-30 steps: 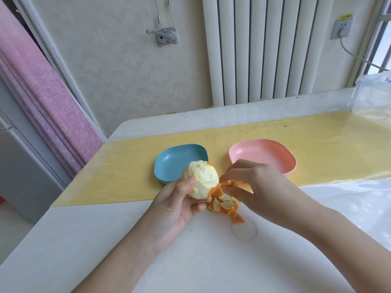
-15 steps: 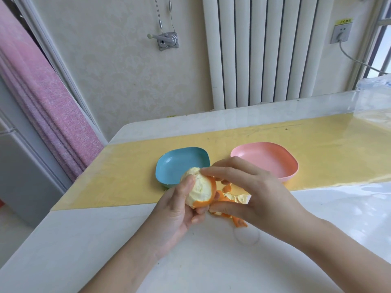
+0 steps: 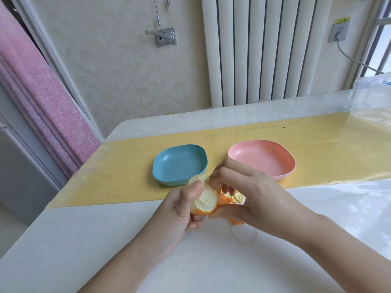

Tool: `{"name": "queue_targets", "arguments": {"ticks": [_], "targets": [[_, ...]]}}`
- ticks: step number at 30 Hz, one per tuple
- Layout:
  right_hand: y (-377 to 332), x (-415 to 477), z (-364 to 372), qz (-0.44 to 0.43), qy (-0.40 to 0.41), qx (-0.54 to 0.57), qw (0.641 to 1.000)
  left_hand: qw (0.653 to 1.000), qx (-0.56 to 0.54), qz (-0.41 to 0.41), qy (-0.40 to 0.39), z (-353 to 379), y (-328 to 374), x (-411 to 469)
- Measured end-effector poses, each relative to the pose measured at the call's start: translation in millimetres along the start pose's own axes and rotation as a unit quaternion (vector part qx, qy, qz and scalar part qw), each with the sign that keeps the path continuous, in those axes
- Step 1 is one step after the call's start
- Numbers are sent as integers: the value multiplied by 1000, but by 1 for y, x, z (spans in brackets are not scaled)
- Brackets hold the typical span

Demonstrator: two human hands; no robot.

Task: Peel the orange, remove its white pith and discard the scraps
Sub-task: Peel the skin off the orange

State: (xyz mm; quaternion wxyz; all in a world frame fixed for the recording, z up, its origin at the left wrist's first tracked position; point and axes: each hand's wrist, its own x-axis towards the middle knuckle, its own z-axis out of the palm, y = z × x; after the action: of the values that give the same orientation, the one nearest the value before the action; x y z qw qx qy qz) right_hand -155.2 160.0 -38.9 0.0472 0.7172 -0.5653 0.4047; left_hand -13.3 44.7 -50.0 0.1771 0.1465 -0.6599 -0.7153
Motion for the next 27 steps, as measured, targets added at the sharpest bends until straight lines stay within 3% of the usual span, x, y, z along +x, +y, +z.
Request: {"name": "queue_targets", "arguments": {"ticks": [6, 11, 15, 18, 21, 24, 27], "targets": [[-2, 1, 0, -21, -9, -9, 1000, 1000, 1, -9, -17, 0, 2, -1], [-5, 0, 3, -22, 43, -13, 999, 995, -95, -12, -22, 3, 8, -1], [-4, 0, 4, 113, 52, 126, 984, 988, -153, 15, -7, 2, 6, 2], [-2, 2, 5, 229, 64, 265, 935, 990, -133, 39, 4, 1, 4, 3], [-1, 4, 9, 276, 99, 279, 914, 995, -86, 59, -10, -1, 3, 4], [-1, 4, 8, 266, 115, 269, 919, 997, -34, 63, -12, -4, 5, 4], [-1, 3, 6, 209, 106, 195, 952, 998, -15, 63, 10, -4, 5, 4]]}}
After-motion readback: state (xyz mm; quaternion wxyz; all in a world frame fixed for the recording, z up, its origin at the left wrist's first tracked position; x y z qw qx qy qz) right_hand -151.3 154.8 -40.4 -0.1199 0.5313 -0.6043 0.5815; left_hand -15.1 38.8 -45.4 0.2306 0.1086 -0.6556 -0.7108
